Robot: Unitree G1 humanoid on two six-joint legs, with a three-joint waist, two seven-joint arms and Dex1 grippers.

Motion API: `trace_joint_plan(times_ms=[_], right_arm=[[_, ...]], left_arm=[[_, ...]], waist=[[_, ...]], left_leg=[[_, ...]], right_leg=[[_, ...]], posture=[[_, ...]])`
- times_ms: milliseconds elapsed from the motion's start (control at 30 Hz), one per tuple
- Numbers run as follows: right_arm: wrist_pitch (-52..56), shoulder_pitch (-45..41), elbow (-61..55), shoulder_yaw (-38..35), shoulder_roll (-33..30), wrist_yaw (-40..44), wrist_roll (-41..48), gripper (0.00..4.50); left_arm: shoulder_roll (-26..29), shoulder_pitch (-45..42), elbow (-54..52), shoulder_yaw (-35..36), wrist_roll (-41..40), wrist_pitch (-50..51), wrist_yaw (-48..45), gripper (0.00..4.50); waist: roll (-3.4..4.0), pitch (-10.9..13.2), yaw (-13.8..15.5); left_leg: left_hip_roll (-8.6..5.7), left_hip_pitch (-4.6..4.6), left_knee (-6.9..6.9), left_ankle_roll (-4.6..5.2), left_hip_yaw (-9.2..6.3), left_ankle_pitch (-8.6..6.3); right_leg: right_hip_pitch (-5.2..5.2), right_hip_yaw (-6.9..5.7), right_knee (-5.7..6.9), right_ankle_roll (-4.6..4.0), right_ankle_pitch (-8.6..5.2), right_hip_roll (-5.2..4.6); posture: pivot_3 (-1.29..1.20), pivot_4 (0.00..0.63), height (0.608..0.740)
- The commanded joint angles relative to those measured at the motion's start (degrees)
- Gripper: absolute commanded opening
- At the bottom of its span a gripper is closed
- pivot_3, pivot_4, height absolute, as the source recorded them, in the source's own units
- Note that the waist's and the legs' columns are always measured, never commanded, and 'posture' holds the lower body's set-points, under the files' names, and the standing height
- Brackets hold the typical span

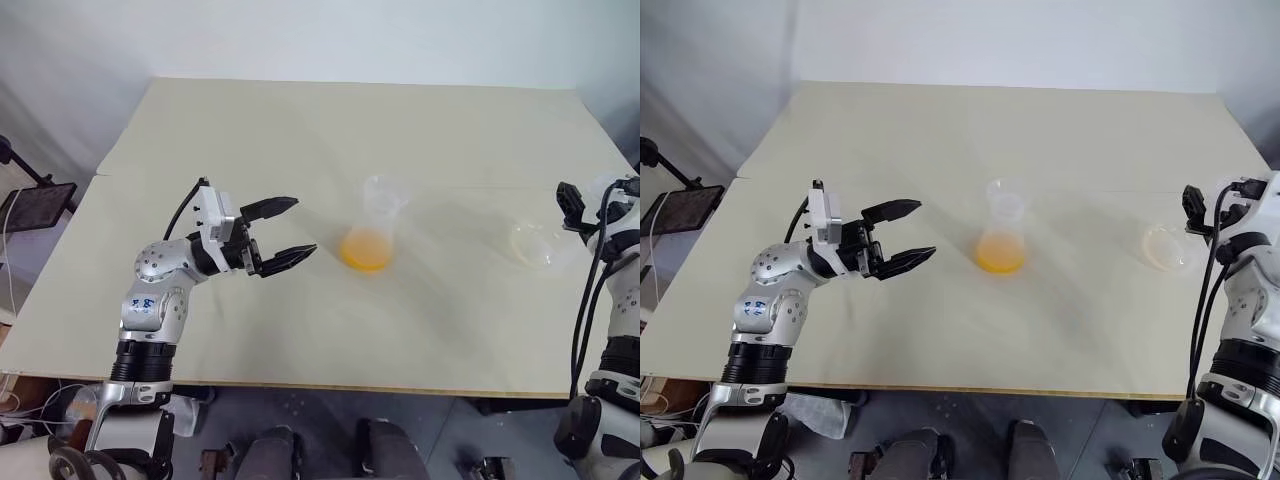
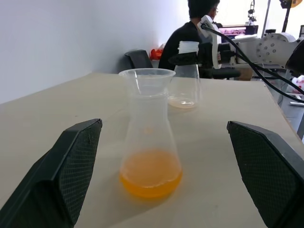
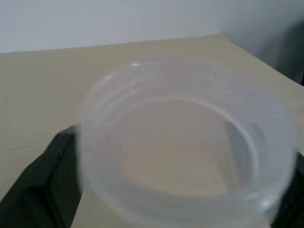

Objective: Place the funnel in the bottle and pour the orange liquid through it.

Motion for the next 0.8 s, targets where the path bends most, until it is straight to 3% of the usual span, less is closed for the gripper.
trace_joint_plan(times_ms=[33,233,467,633,800], right_arm=[[1.6,2.9,-6.7,-3.0,-4.1,3.4,3.8,4.43],[5.7,10.1,-12.5,-7.2,-7.9,11.5,12.3,4.43],[10.3,32.2,-24.5,-14.4,-11.3,33.6,24.8,4.43],[-1.3,43.5,-34.7,-7.3,-11.1,47.0,20.2,4.43],[-7.6,46.0,-41.2,0.5,-8.8,50.2,18.7,4.43]], left_arm=[[1.1,0.5,-2.4,0.9,-1.2,0.4,-0.2,4.5],[2.8,1.8,-2.2,1.4,-1.4,0.8,-1.2,4.5],[8.3,6.3,-2.1,3.8,-1.5,2.9,-2.6,4.5],[11.1,10.9,-4.2,5.6,-0.6,2.3,-2.8,4.5],[13.4,15.7,-6.7,5.7,2.3,2.0,0.1,4.5]], waist=[[0.0,0.0,0.1],[0.0,0.0,0.1],[0.0,0.0,0.4],[-0.02,0.0,0.1],[-0.01,0.0,-0.1]], left_leg=[[0.0,-0.01,0.01,0.0,-0.02,0.0],[-0.01,-0.02,-0.01,0.0,-0.02,0.0],[0.05,0.03,-0.11,0.01,0.02,-0.02],[0.11,0.13,-0.1,0.0,0.03,-0.06],[0.12,0.22,-0.18,-0.05,0.05,-0.09]], right_leg=[[0.0,0.04,0.0,0.0,0.0,-0.01],[0.05,0.06,-0.09,0.0,0.0,-0.02],[0.07,0.18,-0.2,0.0,0.0,-0.04],[0.17,0.39,-0.32,0.0,0.0,-0.09],[0.13,0.48,-0.31,0.0,0.0,-0.09]], posture=[[0.0,0.15,0.74],[0.0,0.15,0.74],[0.0,0.15,0.74],[0.0,0.15,0.74],[0.0,0.15,0.74]])
